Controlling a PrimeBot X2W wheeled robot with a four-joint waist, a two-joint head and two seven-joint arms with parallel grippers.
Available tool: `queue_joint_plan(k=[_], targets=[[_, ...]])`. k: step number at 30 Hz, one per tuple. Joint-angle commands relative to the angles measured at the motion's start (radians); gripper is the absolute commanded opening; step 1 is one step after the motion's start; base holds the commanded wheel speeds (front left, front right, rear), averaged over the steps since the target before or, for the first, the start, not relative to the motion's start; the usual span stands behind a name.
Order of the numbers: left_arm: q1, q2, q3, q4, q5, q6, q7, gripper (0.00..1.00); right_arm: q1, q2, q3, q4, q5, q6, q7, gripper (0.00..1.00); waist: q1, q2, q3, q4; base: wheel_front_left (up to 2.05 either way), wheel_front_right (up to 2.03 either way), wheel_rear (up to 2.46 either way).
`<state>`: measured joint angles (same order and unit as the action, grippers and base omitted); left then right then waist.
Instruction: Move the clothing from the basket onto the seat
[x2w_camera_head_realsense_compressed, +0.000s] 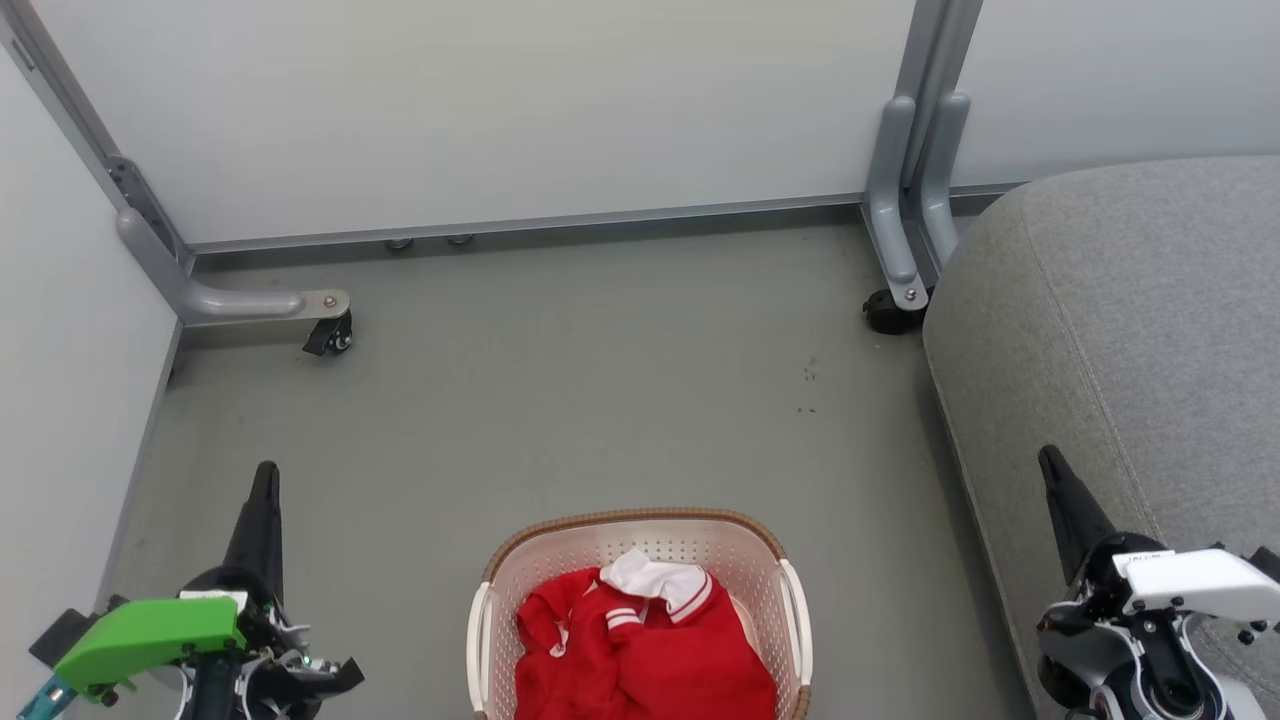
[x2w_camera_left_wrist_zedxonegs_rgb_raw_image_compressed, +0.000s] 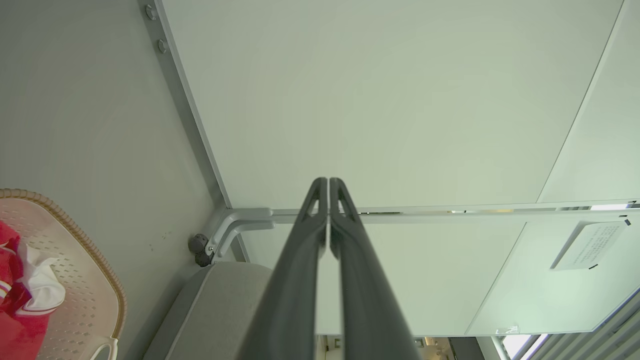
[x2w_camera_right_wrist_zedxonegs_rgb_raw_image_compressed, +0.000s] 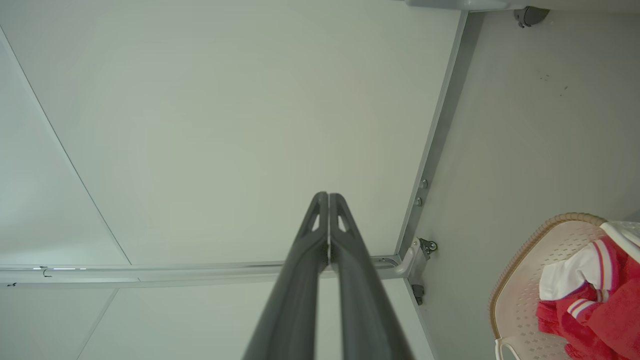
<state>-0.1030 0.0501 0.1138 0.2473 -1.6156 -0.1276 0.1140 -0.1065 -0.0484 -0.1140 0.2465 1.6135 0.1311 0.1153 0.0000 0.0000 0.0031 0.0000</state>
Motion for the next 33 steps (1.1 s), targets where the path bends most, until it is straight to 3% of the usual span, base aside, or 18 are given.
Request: queue_joint_plan(k=[1,2,3,12,33], targets=[[0.002,-0.001,0.000,0.005,0.000,0.001,-0.001,1.00,0.003,0.002,0.000,0.005,0.000,0.000,0.000,1.00,0.0000,0.0000,0.000,0.000,0.00,0.00,0.00],[0.006,-0.002,-0.002,0.011,0.000,0.001,-0.001,0.00,0.007,0.003,0.001,0.010,0.000,0.000,-0.001,0.00,0.0000,0.0000,0.000,0.000,0.00,0.00,0.00],[0.016,-0.005,-0.003,0.024,0.000,0.001,-0.001,1.00,0.018,0.008,0.002,0.022,0.000,0.000,0.000,1.00,0.0000,0.0000,0.000,0.000,0.00,0.00,0.00],[0.036,-0.004,-0.036,0.024,0.034,0.001,-0.038,1.00,0.037,0.010,0.036,0.038,-0.037,0.000,-0.037,1.00,0.0000,0.0000,-0.003,-0.002,0.00,0.00,0.00],[0.065,-0.005,-0.071,-0.085,0.502,0.022,-0.130,1.00,0.063,0.007,0.079,-0.048,-0.539,0.000,-0.130,1.00,0.0000,0.0000,-0.006,-0.004,0.00,0.00,0.00]])
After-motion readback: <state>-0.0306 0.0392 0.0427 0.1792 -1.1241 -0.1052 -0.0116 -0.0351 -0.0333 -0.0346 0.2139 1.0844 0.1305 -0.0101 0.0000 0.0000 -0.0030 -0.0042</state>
